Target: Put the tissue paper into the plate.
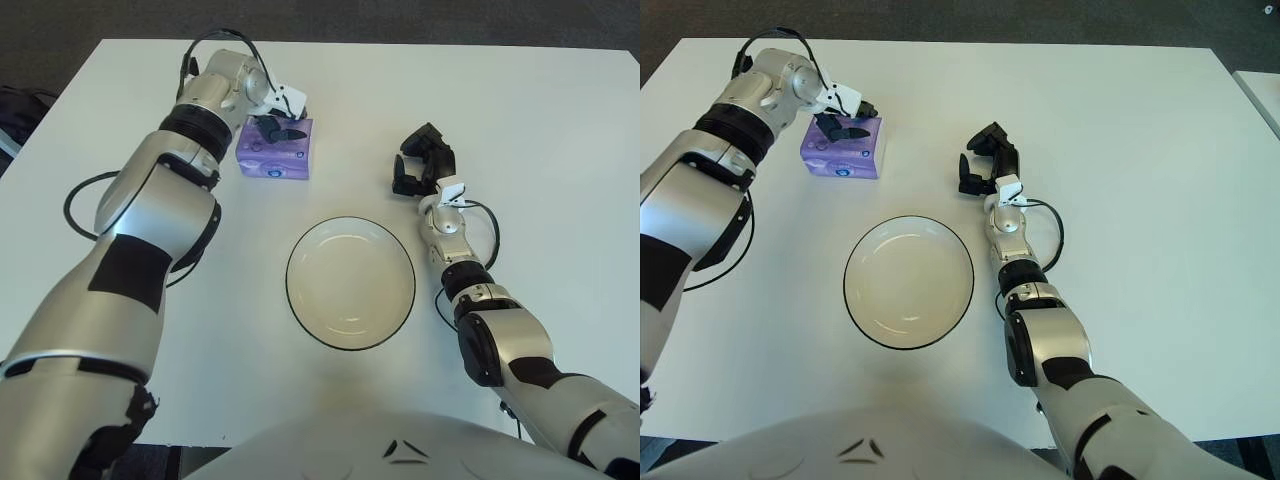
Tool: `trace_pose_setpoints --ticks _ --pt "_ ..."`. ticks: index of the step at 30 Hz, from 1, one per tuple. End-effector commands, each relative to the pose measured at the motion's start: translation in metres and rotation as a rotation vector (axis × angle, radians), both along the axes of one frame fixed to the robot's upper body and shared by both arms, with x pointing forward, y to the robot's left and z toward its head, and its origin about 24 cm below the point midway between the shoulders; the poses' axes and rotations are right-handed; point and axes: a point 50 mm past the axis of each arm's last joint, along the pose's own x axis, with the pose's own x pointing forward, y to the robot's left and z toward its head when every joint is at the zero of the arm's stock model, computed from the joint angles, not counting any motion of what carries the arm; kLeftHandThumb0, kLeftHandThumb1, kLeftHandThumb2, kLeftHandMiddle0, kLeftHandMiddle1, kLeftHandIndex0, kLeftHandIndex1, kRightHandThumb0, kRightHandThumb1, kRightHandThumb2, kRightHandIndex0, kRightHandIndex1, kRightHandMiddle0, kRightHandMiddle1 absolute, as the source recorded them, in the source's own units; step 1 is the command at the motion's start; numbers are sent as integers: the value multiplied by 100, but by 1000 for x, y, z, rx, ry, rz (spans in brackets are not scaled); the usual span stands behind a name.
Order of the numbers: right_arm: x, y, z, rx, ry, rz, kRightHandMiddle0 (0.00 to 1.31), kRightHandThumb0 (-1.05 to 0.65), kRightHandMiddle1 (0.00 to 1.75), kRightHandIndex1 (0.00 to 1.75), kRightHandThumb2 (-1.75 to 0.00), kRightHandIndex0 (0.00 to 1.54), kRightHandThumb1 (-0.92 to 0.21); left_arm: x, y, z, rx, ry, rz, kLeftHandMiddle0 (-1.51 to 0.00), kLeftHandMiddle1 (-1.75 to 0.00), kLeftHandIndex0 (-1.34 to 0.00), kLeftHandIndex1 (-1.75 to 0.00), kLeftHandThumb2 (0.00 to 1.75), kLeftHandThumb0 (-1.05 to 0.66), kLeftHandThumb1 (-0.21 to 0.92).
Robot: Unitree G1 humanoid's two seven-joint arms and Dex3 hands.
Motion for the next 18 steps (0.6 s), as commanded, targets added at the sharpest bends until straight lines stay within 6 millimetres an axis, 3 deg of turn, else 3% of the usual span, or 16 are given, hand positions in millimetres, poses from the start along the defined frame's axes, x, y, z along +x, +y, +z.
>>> trace_pose_setpoints --ticks 1,10,18 --pt "-92 -26 -140 -8 663 -87 51 -1 175 175 -136 52 -29 -2 12 -18 58 -27 34 0 0 0 0 98 -105 92" --pt "-91 -27 -140 -14 673 -86 51 -1 175 175 -136 53 -28 0 20 -22 251 -96 5 0 0 0 0 82 -105 92" --pt "-90 -27 -140 -12 673 -93 51 -1 175 175 -136 52 -29 0 27 -25 378 -101 -66 0 0 0 0 56 -105 92"
